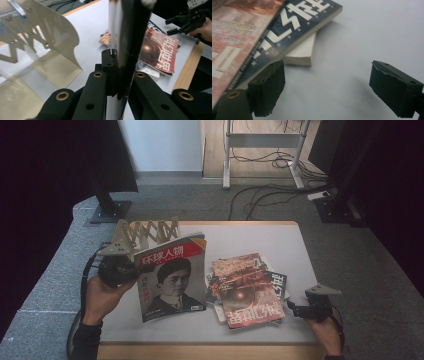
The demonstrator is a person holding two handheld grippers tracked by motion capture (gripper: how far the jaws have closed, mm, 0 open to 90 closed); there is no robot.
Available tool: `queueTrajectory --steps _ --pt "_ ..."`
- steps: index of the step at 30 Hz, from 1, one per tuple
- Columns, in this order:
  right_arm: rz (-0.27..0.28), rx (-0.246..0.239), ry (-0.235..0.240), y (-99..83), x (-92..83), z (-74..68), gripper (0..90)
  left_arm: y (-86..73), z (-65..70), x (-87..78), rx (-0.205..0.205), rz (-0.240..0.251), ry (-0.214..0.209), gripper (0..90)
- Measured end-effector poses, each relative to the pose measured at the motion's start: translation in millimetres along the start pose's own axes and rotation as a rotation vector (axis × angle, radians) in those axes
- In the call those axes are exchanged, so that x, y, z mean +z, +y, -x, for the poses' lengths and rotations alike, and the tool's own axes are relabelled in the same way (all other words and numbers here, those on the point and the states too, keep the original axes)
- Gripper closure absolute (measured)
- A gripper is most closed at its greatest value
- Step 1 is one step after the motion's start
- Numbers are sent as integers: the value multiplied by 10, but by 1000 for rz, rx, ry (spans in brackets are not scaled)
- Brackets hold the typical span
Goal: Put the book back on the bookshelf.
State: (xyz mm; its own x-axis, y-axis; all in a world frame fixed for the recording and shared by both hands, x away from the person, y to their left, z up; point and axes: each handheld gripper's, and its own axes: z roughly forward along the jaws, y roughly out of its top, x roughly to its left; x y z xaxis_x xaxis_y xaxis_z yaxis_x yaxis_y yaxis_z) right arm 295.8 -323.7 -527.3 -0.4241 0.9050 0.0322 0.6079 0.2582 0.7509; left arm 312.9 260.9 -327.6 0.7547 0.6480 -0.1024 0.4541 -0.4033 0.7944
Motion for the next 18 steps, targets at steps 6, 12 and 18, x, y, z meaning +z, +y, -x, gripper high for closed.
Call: queueTrajectory --steps 6,12,18 --pt "-14 6 -8 -64 46 5 114 -16 -32 -104 -20 19 32 871" --pt "-20 -5 -15 -63 52 -4 105 -45 -78 -210 -36 26 82 871" --pt "-19 -6 -17 -65 54 -10 104 -82 -133 -322 -60 39 120 871"
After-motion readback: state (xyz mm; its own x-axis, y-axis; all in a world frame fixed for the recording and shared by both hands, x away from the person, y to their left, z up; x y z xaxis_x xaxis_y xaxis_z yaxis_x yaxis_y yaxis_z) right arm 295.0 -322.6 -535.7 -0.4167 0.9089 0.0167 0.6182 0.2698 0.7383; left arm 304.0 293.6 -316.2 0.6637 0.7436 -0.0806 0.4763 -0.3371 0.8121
